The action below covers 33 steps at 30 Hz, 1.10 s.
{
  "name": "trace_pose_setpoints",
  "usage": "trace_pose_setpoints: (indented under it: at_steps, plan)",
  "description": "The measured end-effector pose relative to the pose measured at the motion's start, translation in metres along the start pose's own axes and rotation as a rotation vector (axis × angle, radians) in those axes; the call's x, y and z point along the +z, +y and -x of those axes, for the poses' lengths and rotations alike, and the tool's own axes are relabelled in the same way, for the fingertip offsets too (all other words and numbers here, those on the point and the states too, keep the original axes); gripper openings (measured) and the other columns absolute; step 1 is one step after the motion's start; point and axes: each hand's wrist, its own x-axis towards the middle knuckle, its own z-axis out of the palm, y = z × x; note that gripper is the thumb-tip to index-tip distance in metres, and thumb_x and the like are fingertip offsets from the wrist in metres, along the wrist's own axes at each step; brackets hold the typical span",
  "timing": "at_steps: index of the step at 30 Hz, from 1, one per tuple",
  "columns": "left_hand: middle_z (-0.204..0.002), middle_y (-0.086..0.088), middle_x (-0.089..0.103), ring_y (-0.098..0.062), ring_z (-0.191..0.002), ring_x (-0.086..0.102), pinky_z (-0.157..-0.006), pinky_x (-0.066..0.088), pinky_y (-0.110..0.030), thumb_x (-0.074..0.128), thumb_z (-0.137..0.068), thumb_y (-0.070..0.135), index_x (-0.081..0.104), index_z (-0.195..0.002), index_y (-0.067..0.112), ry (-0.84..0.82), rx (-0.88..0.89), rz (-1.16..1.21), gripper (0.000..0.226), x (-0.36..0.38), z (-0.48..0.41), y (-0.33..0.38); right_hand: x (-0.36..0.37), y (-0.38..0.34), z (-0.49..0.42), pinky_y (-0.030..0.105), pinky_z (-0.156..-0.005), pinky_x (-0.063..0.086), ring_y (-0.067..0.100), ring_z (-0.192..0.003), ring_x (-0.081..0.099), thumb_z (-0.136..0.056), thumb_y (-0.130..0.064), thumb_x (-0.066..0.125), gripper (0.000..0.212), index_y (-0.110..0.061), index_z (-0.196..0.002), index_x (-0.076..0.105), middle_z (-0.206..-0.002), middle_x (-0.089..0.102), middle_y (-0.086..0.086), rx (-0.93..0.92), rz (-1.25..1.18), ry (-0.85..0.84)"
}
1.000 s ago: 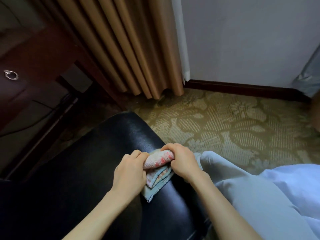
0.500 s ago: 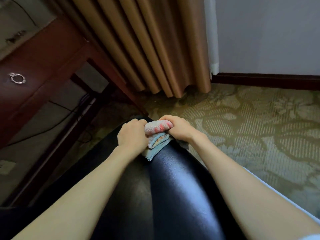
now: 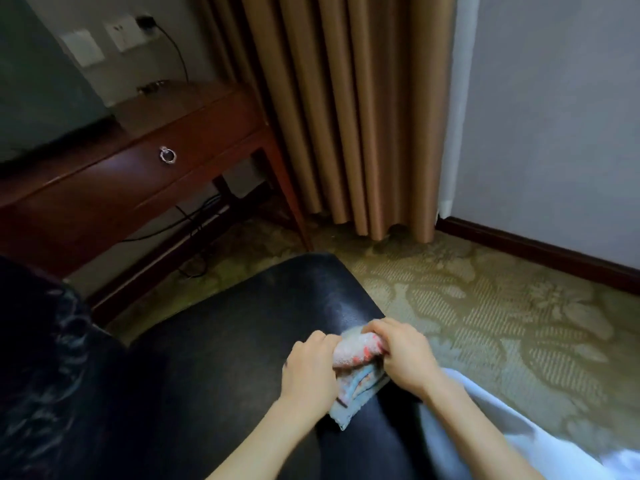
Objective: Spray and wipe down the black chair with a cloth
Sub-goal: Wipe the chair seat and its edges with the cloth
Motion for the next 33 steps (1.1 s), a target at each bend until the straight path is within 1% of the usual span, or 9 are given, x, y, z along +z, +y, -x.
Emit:
trace_pose_setpoints:
  at_steps: [2,6,11,15,19,22,25,28,33]
  plan:
    - [-0.121,0.010,0.047,-0.019,-0.101,0.047,-0.086,0.044,-0.033,0.043,-0.087,0.012,0.048,-0.124,0.033,-0.002,-0.020,0.021,0.043,0.005,0.034,-0.006,0.005,-0.012,0.024,0.030,-0.081,0.042,0.019,-0.100,0.051,-0.069,-0.001,0.044,0.056,-0.033,-0.112,0.059,-0.111,0.057,-0.011,-0.043,0.067,-0.026]
    - [-0.121,0.013,0.044,-0.016,-0.104,0.045,-0.085,0.044,-0.030,0.041,-0.093,0.018,0.045,-0.123,0.034,0.015,-0.052,0.057,0.035,0.008,0.074,-0.018,0.015,-0.033,0.050,0.040,-0.080,0.047,0.011,-0.091,0.035,-0.071,-0.002,0.036,0.059,-0.039,-0.113,0.054,-0.112,0.052,-0.016,-0.080,0.117,-0.030]
    - [-0.120,0.009,0.043,-0.017,-0.103,0.044,-0.076,0.040,-0.027,0.041,-0.090,0.011,0.045,-0.125,0.028,0.051,-0.066,-0.019,0.039,0.000,0.067,-0.027,0.023,-0.047,0.038,0.039,-0.077,0.049,0.010,-0.092,0.036,-0.074,0.003,0.040,0.060,-0.038,-0.114,0.055,-0.112,0.054,-0.016,-0.071,0.148,0.007]
    - [-0.123,0.008,0.042,-0.015,-0.103,0.043,-0.074,0.032,-0.025,0.047,-0.094,0.017,0.041,-0.131,0.028,0.110,-0.069,-0.047,0.039,-0.007,0.025,-0.052,0.031,-0.060,-0.009,0.035,-0.082,0.046,0.017,-0.102,0.044,-0.079,0.000,0.045,0.054,-0.034,-0.120,0.054,-0.116,0.053,-0.012,-0.121,0.189,0.014]
    - [-0.123,0.007,0.045,-0.017,-0.104,0.046,-0.080,0.041,-0.028,0.055,-0.092,0.020,0.043,-0.133,0.028,0.202,-0.124,-0.056,0.043,-0.016,-0.042,-0.092,0.045,-0.076,-0.092,0.044,-0.079,0.049,0.023,-0.103,0.045,-0.080,-0.003,0.047,0.045,-0.031,-0.115,0.055,-0.109,0.052,-0.005,-0.168,0.185,0.031]
    - [-0.120,0.003,0.049,-0.021,-0.103,0.050,-0.077,0.042,-0.032,0.058,-0.088,0.016,0.049,-0.128,0.027,0.256,-0.161,-0.085,0.042,-0.025,-0.098,-0.121,0.058,-0.084,-0.164,0.049,-0.083,0.049,0.026,-0.104,0.045,-0.081,-0.004,0.050,0.044,-0.030,-0.117,0.053,-0.111,0.052,0.000,-0.191,0.170,0.022]
    - [-0.109,-0.001,0.055,-0.026,-0.101,0.055,-0.076,0.046,-0.036,0.063,-0.084,0.013,0.057,-0.114,0.023,0.297,-0.164,-0.122,0.033,-0.034,-0.153,-0.140,0.063,-0.080,-0.224,0.044,-0.087,0.048,0.032,-0.103,0.052,-0.082,-0.005,0.049,0.042,-0.028,-0.116,0.055,-0.110,0.055,0.004,-0.229,0.176,0.063]
    - [-0.108,-0.005,0.058,-0.029,-0.101,0.058,-0.078,0.048,-0.038,0.063,-0.084,0.012,0.061,-0.112,0.020,0.308,-0.121,-0.145,0.029,-0.037,-0.202,-0.141,0.055,-0.065,-0.265,0.035,-0.087,0.045,0.032,-0.106,0.057,-0.085,-0.005,0.048,0.041,-0.025,-0.119,0.059,-0.113,0.062,0.009,-0.170,0.148,0.081]
    - [-0.109,-0.008,0.061,-0.033,-0.103,0.059,-0.075,0.045,-0.038,0.059,-0.086,0.010,0.061,-0.113,0.018,0.321,-0.066,-0.184,0.028,-0.026,-0.243,-0.119,0.039,-0.029,-0.290,0.034,-0.091,0.046,0.031,-0.112,0.057,-0.087,-0.007,0.045,0.045,-0.030,-0.124,0.057,-0.119,0.064,0.009,-0.017,0.074,0.007]
